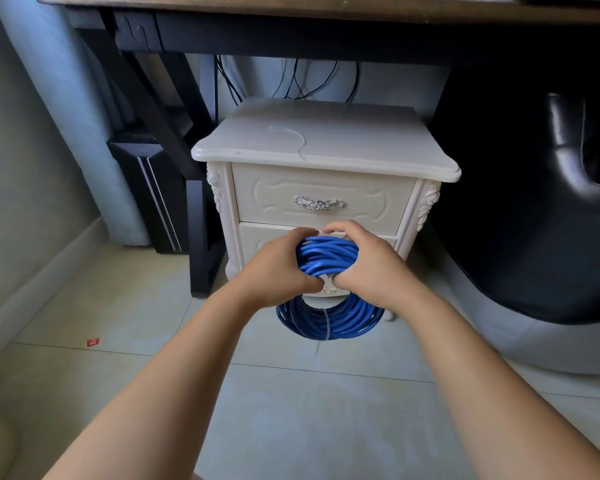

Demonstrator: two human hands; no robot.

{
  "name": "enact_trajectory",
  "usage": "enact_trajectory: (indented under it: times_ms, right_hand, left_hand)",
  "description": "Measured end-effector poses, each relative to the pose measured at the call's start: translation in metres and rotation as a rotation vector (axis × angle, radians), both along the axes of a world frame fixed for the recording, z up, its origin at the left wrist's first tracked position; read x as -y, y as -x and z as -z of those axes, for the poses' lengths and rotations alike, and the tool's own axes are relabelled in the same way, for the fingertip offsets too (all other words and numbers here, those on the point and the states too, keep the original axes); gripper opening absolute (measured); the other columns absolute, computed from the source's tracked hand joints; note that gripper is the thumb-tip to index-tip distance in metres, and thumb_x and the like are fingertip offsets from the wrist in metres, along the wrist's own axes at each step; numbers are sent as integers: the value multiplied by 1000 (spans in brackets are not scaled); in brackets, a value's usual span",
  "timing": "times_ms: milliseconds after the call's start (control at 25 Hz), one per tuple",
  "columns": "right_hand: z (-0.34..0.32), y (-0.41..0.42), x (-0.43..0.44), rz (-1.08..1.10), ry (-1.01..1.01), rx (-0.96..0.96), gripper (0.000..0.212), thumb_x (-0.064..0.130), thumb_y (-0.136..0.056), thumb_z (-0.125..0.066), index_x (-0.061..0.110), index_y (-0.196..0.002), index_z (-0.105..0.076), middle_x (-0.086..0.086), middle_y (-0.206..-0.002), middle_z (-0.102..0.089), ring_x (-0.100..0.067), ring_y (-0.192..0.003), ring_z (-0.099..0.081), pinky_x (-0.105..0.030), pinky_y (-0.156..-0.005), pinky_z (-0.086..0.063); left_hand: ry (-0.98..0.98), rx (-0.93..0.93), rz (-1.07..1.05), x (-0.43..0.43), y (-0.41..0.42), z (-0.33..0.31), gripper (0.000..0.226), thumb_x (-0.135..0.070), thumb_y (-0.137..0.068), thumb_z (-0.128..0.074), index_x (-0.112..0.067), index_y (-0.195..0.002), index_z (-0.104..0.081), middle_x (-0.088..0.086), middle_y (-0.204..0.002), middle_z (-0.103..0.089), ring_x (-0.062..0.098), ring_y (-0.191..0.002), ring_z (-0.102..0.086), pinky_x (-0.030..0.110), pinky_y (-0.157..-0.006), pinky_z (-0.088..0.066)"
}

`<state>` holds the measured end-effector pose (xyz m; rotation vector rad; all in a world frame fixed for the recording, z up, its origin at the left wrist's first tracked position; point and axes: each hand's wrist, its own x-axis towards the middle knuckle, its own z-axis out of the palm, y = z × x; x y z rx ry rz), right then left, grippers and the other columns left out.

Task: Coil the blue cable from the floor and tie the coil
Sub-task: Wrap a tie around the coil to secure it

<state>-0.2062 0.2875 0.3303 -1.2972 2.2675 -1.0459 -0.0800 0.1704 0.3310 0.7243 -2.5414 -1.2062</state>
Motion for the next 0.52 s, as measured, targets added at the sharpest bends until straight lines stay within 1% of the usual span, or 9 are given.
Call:
enact_trajectory:
  times_ms: [40,80,120,200,280,320,400,480,520]
  right_hand:
    - [0,1,2,14,33,34,69,12,-70,-72,52,-121,-47,11,-111,-58,-13,-92,-63,-35,-85,-53]
    - [0,1,4,13,81,63,69,15,-73,-74,52,-124,-45,11,-112,-59,-12,-92,-64,-34,-86,-53]
    - [0,2,7,8,126,81,69,19,-75,-75,51,-127,-44,12,-113,-60,-10,-94,-64,-31,-88,-52]
    - [0,6,15,-31,184,170,66,26,-79,-76,49,-133,-44,14,-119,-59,-4,-106,-60,-24,-93,-48]
    - [-1,17,31,-29,223,274,56,28,-84,-71,41,-134,-48,11,-129,-56,-5,-120,-54,-26,-104,-42]
    - [-1,26,43,16,228,236,47,27,-88,-68,35,-133,-53,8,-131,-57,-7,-123,-52,-27,-106,-39]
    - [-5,44,67,136,191,-10,30,22,-95,-59,24,-125,-63,3,-129,-59,-8,-118,-53,-18,-97,-35]
    - [-13,57,97,196,221,-219,24,15,-97,-54,16,-116,-70,-3,-124,-61,-15,-114,-55,-14,-88,-32]
    - [-18,63,112,193,239,-278,26,11,-97,-52,13,-114,-71,-6,-125,-60,-20,-116,-55,-15,-89,-32]
  left_hand:
    - [-18,-25,-57,1,1,-2,50,-13,-71,-74,-26,-116,-56,-8,-88,-66,9,-72,-63,13,-59,-46]
    - [-57,-56,-109,2,2,-4,38,-11,-71,-72,-22,-105,-59,-5,-81,-65,11,-66,-60,16,-56,-45]
    - [-108,-87,-155,5,2,-5,32,-9,-71,-71,-19,-99,-60,-3,-77,-64,13,-62,-57,19,-56,-44]
    - [-235,-155,-247,15,0,-6,29,-7,-71,-70,-15,-97,-60,1,-75,-62,17,-62,-56,31,-61,-48]
    - [-365,-248,-391,29,-6,-3,27,-7,-70,-69,-15,-95,-59,3,-74,-60,20,-64,-57,45,-67,-55]
    - [-420,-293,-471,37,-9,-1,27,-7,-70,-68,-15,-94,-59,3,-74,-60,21,-65,-57,47,-68,-55]
    - [-521,-371,-603,49,-15,3,24,-7,-71,-66,-15,-92,-58,4,-73,-57,22,-66,-54,42,-63,-51]
    - [-626,-450,-695,60,-18,7,21,-7,-70,-64,-15,-88,-58,4,-70,-54,22,-67,-50,38,-62,-44]
    - [-659,-475,-725,63,-19,9,20,-8,-70,-64,-16,-88,-57,4,-70,-53,22,-66,-49,37,-61,-43]
